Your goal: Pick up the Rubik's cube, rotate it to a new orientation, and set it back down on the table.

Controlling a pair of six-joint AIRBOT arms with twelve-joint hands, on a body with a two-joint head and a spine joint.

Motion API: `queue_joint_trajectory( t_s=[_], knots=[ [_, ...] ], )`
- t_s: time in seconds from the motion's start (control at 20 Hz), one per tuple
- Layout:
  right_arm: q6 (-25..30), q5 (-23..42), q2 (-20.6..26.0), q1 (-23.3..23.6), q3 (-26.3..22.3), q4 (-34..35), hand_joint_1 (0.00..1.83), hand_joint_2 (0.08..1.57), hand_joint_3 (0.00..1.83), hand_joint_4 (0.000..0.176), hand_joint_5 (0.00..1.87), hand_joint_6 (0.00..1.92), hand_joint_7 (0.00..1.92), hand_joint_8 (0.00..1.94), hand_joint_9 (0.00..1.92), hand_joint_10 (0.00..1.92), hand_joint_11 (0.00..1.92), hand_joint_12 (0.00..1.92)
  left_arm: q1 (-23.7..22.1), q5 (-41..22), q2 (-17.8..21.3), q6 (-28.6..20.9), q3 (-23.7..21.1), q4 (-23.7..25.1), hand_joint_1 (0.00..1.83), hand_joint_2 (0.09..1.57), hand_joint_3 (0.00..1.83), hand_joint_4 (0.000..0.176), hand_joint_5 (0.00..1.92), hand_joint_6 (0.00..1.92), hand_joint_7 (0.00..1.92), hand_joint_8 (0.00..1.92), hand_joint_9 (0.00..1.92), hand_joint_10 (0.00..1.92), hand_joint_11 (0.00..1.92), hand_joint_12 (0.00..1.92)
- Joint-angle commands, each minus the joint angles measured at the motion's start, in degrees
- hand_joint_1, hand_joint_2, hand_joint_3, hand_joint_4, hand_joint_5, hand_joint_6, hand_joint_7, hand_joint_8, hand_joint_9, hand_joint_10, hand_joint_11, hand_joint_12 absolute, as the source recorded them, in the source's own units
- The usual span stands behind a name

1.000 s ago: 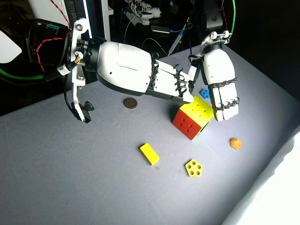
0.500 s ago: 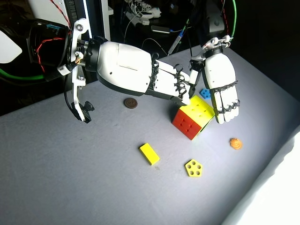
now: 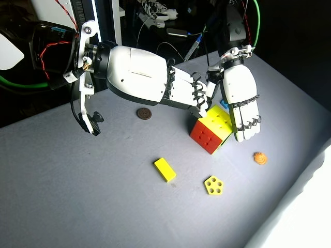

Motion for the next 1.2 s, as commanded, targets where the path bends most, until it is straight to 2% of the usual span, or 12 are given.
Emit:
queue_joint_trajectory(
  t_s=[0.0, 0.15, 0.35, 0.6, 0.75, 0.8, 0.95, 1.15],
  knots=[
    [-0.1, 6.6, 0.1, 0.5, -0.3, 1.0, 0.13, 1.27, 0.00, 0.000, 0.07, 0.00, 0.15, 0.00, 0.18, 0.01, 0.00, 0.49, -0.5, -1.2, 0.1, 0.5, 0.4, 2.8, 0.92, 0.95, 0.00, 0.000, 0.00, 0.00, 0.00, 0.00, 0.00, 0.00, 0.00, 0.00],
    [-0.1, 6.6, 0.1, 0.5, -0.3, 1.0, 0.16, 1.27, 0.00, 0.000, 0.07, 0.01, 0.17, 0.01, 0.19, 0.01, 0.00, 0.47, -0.4, -1.4, -0.3, 0.7, 1.0, 2.3, 0.91, 0.96, 0.00, 0.000, 0.00, 0.00, 0.00, 0.00, 0.00, 0.00, 0.00, 0.00],
    [-0.2, 6.6, 0.1, 0.5, -0.4, 0.9, 0.14, 1.27, 0.00, 0.000, 0.07, 0.01, 0.17, 0.00, 0.21, 0.02, 0.00, 0.57, -0.4, -1.4, -1.1, 0.7, 1.8, 2.1, 0.92, 0.96, 0.00, 0.000, 0.00, 0.00, 0.00, 0.00, 0.00, 0.00, 0.00, 0.00],
    [-0.2, 6.6, 0.1, 0.5, -0.4, 0.9, 0.13, 1.27, 0.00, 0.000, 0.08, 0.00, 0.15, 0.00, 0.20, 0.01, 0.00, 0.49, 0.0, -1.4, -2.0, 0.7, 2.3, 1.9, 0.96, 0.95, 0.00, 0.000, 0.00, 0.00, 0.00, 0.00, 0.00, 0.00, 0.00, 0.00],
    [-0.2, 6.6, 0.1, 0.4, -0.5, 0.9, 0.14, 1.26, 0.00, 0.000, 0.08, 0.01, 0.17, 0.01, 0.21, 0.01, 0.00, 0.48, 0.5, -1.4, -2.2, 0.7, 2.3, 1.9, 0.97, 0.94, 0.00, 0.000, 0.00, 0.00, 0.00, 0.00, 0.00, 0.00, 0.00, 0.00],
    [-0.3, 6.6, 0.1, 0.4, -0.5, 0.9, 0.15, 1.26, 0.00, 0.000, 0.10, 0.01, 0.18, 0.01, 0.22, 0.02, 0.00, 0.53, 0.6, -1.4, -2.3, 0.7, 2.4, 1.9, 0.97, 0.94, 0.00, 0.000, 0.00, 0.00, 0.00, 0.00, 0.00, 0.00, 0.00, 0.00],
    [-0.3, 6.6, 0.1, 0.3, -0.5, 0.9, 0.16, 1.26, 0.00, 0.000, 0.07, 0.00, 0.15, 0.00, 0.19, 0.00, 0.00, 0.42, 0.7, -1.4, -2.6, 0.7, 2.7, 1.9, 0.95, 0.96, 0.00, 0.000, 0.00, 0.00, 0.00, 0.00, 0.00, 0.00, 0.00, 0.00],
    [-0.4, 6.6, 0.1, 0.2, -0.6, 0.9, 0.16, 1.28, 0.00, 0.000, 0.06, 0.00, 0.14, 0.00, 0.17, 0.00, 0.00, 0.36, 0.8, -1.4, -3.3, 0.7, 3.0, 1.9, 0.96, 0.96, 0.00, 0.000, 0.00, 0.00, 0.00, 0.00, 0.00, 0.00, 0.00, 0.00]
  ],
)
